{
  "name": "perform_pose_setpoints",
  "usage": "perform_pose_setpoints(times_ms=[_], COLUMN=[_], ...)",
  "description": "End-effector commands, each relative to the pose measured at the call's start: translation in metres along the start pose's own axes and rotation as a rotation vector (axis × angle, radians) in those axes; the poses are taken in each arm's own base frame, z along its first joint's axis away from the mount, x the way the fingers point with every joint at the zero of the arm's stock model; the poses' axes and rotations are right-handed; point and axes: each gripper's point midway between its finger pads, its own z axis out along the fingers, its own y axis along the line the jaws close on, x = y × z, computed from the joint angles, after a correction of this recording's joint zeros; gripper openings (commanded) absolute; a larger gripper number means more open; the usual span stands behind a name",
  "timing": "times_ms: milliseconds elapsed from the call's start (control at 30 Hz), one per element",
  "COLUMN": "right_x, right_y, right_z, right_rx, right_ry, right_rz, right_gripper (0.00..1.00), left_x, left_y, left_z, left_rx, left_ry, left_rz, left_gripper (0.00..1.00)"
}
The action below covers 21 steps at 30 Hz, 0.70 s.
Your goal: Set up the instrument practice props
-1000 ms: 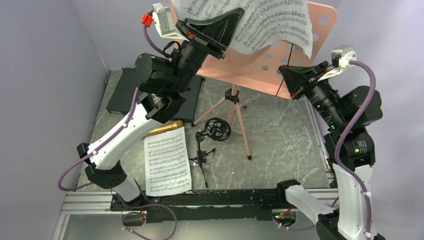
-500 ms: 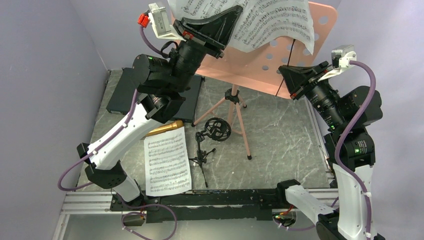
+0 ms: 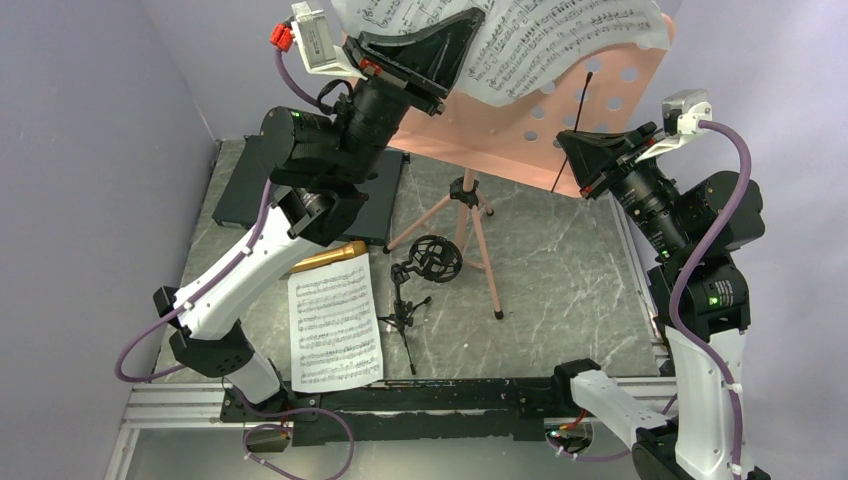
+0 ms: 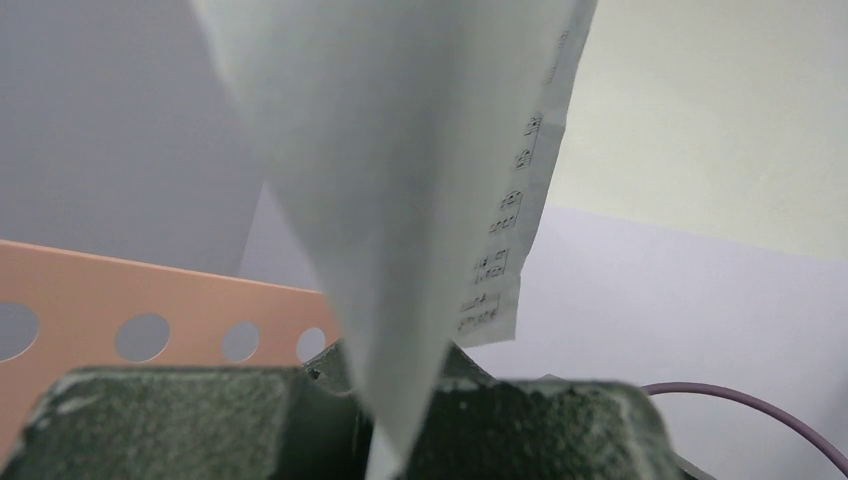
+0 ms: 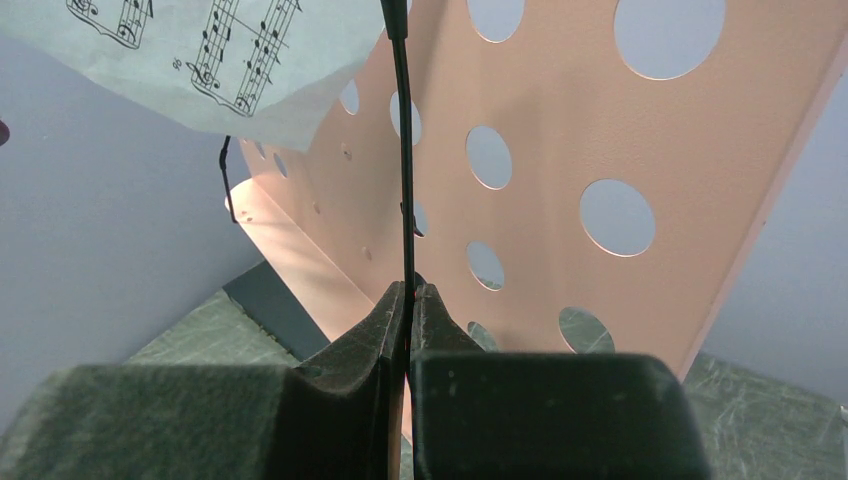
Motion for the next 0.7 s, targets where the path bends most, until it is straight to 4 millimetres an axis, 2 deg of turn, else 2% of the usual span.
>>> perform_pose_setpoints(times_ms=[0, 467, 667], right_x=[-0.006, -0.012, -0.012], right_y=[0.007, 0.011, 0.011], right_z=[-0.001, -0.005, -0.006], right_rx=[-0.031, -0.044, -0.043], right_ry=[-0.016, -0.029, -0.025], right_rz=[0.001, -0.003, -0.002], right_gripper=[0.0, 0.0, 0.0], left_x=[-0.022, 0.04, 0.056], left_y=[-0.01, 0.013, 0.023], left_z=[0.004, -0.021, -0.034], left_rx=[0.009, -0.057, -0.089], left_ry=[-0.023, 0.221, 0.323], left_rz=[0.004, 0.055, 0.105], left_gripper=[0.03, 0.03, 0.03])
